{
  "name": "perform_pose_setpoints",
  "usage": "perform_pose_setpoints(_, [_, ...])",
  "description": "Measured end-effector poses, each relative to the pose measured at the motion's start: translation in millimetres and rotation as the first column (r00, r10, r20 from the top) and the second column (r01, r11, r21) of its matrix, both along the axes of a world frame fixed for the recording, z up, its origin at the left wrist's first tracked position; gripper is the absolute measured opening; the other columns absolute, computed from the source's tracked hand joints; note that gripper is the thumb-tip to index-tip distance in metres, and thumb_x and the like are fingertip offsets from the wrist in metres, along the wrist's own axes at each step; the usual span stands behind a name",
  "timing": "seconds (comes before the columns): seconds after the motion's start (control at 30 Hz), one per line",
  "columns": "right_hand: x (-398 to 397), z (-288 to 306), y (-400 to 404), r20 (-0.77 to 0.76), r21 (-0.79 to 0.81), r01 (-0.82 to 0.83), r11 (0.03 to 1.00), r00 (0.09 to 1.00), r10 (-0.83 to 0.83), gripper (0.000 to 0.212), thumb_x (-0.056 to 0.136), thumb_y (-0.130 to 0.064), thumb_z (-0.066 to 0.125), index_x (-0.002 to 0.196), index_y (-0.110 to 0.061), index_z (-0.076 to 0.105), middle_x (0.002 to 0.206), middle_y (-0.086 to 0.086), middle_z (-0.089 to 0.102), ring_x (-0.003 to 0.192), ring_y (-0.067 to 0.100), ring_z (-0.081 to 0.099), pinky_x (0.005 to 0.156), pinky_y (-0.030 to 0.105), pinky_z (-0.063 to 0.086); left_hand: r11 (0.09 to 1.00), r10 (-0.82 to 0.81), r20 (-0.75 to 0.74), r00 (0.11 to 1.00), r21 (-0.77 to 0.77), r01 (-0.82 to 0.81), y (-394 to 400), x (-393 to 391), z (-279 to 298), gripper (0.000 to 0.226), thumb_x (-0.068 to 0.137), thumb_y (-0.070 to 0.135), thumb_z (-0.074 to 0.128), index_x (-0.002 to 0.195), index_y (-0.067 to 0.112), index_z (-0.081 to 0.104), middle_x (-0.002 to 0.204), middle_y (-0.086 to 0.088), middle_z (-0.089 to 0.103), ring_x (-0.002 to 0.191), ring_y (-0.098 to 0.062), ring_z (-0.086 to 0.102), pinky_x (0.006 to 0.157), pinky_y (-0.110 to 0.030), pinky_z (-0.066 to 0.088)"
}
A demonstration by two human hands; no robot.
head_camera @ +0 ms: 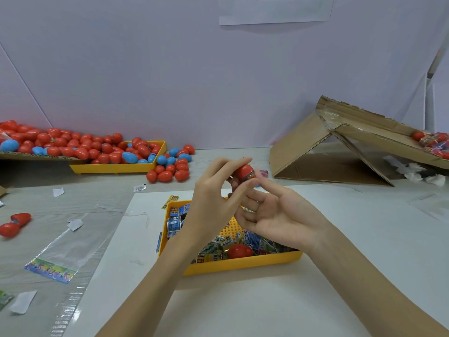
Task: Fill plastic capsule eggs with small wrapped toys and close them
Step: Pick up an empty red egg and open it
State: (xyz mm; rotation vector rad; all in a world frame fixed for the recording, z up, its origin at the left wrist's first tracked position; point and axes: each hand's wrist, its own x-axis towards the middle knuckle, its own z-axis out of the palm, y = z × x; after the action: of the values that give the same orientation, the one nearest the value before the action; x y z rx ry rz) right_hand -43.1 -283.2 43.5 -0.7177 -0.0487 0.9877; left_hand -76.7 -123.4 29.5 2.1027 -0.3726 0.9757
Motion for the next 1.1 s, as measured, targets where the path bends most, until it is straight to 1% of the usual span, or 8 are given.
perform_pose_setpoints(0.07, [1.2,0.9,-2.5,-0.002,0.013,-0.012,1.0,1.0,0.012,0.051,0.087,-0.033,0.079,0.126,-0.002,0.072,0.127,0.007,0.072,0.103,0.026,0.072,0.09,0.035,0.059,0.998,-0.055,-0.021,0.998,0.006,0.055,2.9,-0.1,1.5,0.037,0.094,0.018,0.073,0.13,0.012,0.069,0.105,-0.001,0.062,0.099,-0.007,0.058,0.087,-0.015,0.046])
perform_pose_setpoints(0.17, [1.0,1.0,-4.4,0.002,0.032,-0.053,0.998,0.999,0.053,0.046,0.091,-0.033,0.076,0.127,-0.004,0.072,0.133,0.005,0.07,0.108,0.027,0.072,0.096,0.036,0.057,0.986,-0.15,-0.048,0.988,-0.075,0.146,8.7,-0.8,4.0,0.035,0.092,0.016,0.075,0.127,0.015,0.072,0.101,-0.001,0.064,0.097,-0.015,0.06,0.087,-0.021,0.048])
perform_pose_setpoints(0.27, [0.5,-0.4,-4.1,0.007,0.048,-0.077,0.996,0.997,0.077,0.045,0.093,-0.034,0.074,0.128,-0.005,0.072,0.13,0.003,0.071,0.11,0.027,0.07,0.099,0.035,0.055,0.973,-0.205,-0.07,0.976,-0.122,0.195,13.2,-1.0,5.7,0.038,0.088,0.017,0.078,0.125,0.015,0.074,0.1,0.0,0.064,0.098,-0.019,0.061,0.088,-0.027,0.051])
perform_pose_setpoints(0.4, [0.5,0.7,-3.9,0.027,0.053,-0.083,0.995,0.996,0.082,0.048,0.091,-0.035,0.074,0.128,-0.005,0.072,0.124,0.003,0.072,0.112,0.027,0.068,0.098,0.035,0.055,0.96,-0.244,-0.063,0.968,-0.16,0.232,14.8,-1.2,7.0,0.04,0.086,0.019,0.078,0.125,0.014,0.074,0.1,0.0,0.064,0.097,-0.017,0.061,0.087,-0.026,0.05])
perform_pose_setpoints(0.53, [0.9,-0.1,-1.9,0.036,0.049,-0.053,0.997,0.998,0.051,0.051,0.089,-0.035,0.075,0.129,-0.004,0.071,0.119,0.004,0.073,0.111,0.026,0.067,0.094,0.034,0.056,0.936,-0.304,-0.101,0.947,-0.219,0.277,15.9,0.1,7.3,0.039,0.089,0.017,0.075,0.128,0.014,0.072,0.104,-0.001,0.064,0.102,-0.021,0.062,0.091,-0.032,0.054])
perform_pose_setpoints(0.63, [1.6,-0.1,-0.3,0.079,0.014,0.001,1.0,0.997,-0.002,0.052,0.086,-0.036,0.077,0.127,-0.003,0.073,0.123,0.006,0.073,0.104,0.023,0.072,0.09,0.032,0.059,0.93,-0.322,-0.127,0.938,-0.226,0.288,15.4,-0.6,7.1,0.036,0.095,0.018,0.071,0.131,0.015,0.07,0.111,-0.002,0.066,0.11,-0.022,0.065,0.093,-0.025,0.053])
perform_pose_setpoints(0.83, [3.0,-0.3,0.3,0.098,-0.021,0.035,0.999,0.995,-0.033,0.056,0.084,-0.035,0.079,0.13,-0.005,0.071,0.125,0.01,0.073,0.104,0.026,0.074,0.086,0.033,0.06,0.882,-0.358,-0.12,0.926,-0.369,0.293,10.7,-1.2,5.4,0.032,0.094,0.01,0.073,0.126,0.013,0.073,0.118,0.001,0.076,0.117,-0.017,0.069,0.096,-0.024,0.055])
perform_pose_setpoints(1.1, [0.1,2.6,2.5,0.075,0.022,0.088,0.996,0.993,-0.089,0.032,0.084,-0.027,0.08,0.111,-0.009,0.079,0.115,0.014,0.075,0.101,0.028,0.076,0.083,0.035,0.061,0.805,-0.475,-0.163,0.865,-0.477,0.352,12.8,-0.4,6.2,0.032,0.097,0.009,0.068,0.129,0.017,0.072,0.124,0.004,0.075,0.121,-0.013,0.067,0.096,-0.02,0.053])
